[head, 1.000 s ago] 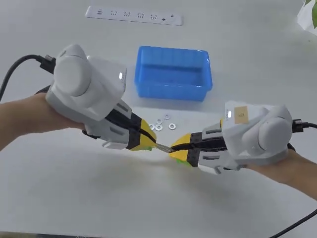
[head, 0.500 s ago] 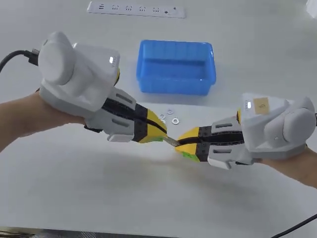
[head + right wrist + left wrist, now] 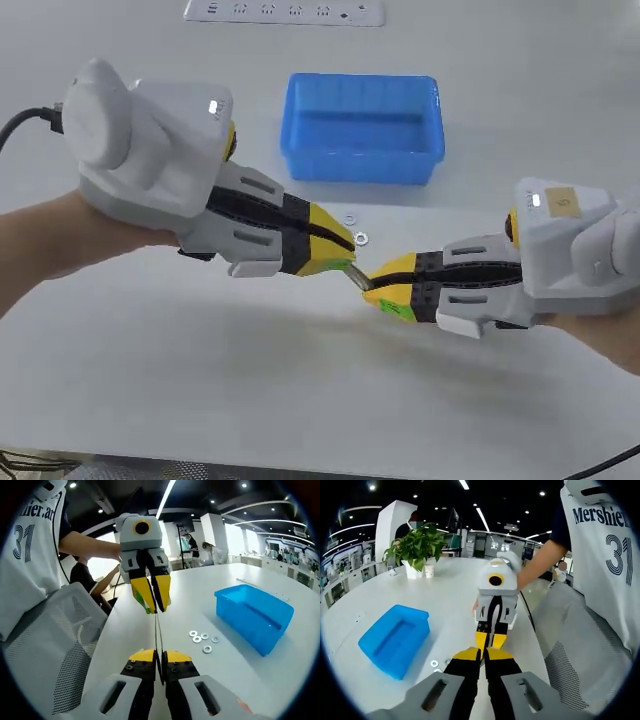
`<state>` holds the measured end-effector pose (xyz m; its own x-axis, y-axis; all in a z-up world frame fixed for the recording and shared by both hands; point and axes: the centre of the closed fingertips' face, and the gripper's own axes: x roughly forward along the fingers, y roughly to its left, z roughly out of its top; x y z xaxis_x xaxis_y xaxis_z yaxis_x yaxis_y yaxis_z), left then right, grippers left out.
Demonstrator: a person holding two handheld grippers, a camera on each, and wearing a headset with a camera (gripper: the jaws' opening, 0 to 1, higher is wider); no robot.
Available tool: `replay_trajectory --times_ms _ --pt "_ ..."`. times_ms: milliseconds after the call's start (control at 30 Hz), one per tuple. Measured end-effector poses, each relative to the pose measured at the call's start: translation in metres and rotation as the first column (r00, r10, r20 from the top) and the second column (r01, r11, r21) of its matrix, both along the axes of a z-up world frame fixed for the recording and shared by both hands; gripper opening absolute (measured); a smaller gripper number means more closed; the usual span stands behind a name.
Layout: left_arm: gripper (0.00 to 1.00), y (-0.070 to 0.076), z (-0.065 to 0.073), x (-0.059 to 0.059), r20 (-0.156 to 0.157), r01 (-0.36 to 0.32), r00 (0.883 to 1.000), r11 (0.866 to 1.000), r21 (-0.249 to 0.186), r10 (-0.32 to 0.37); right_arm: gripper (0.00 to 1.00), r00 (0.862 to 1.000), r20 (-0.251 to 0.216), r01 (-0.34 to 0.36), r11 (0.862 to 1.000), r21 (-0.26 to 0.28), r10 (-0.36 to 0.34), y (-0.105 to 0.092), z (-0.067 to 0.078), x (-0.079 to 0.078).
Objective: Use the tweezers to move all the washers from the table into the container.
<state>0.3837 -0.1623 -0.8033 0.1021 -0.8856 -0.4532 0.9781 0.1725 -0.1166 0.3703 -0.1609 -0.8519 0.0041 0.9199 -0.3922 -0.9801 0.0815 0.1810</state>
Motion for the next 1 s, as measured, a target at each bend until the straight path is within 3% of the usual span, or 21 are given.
replay_trajectory --times_ms 133,400,567,767,1000 --pt "0.09 0.003 0.001 -0.002 -0.007 0.007 1.000 1.000 -0.005 -0.007 0.06 1.000 -0.010 0.003 1.000 0.011 -0.003 0.001 0.000 0.000" --pt "0.10 0.012 -0.008 -0.002 -0.072 -0.003 0.997 1.000 0.003 0.003 0.06 1.000 -0.016 0.001 1.000 0.027 0.000 0.002 0.004 0.001" --pt "0.07 0.011 -0.006 -0.005 -0.072 0.001 0.997 1.000 -0.004 -0.001 0.06 1.000 -0.017 -0.002 1.000 0.027 0.003 0.002 0.003 0.003" --pt "0.06 0.008 -0.003 -0.007 -0.051 0.012 0.999 1.000 -0.011 -0.013 0.06 1.000 -0.021 -0.009 1.000 0.028 0.009 0.003 0.001 0.002" --pt "0.06 -0.003 0.009 -0.006 0.010 0.021 1.000 0.999 -0.043 -0.020 0.06 0.999 0.011 -0.034 0.999 0.015 0.034 0.004 0.005 0.004"
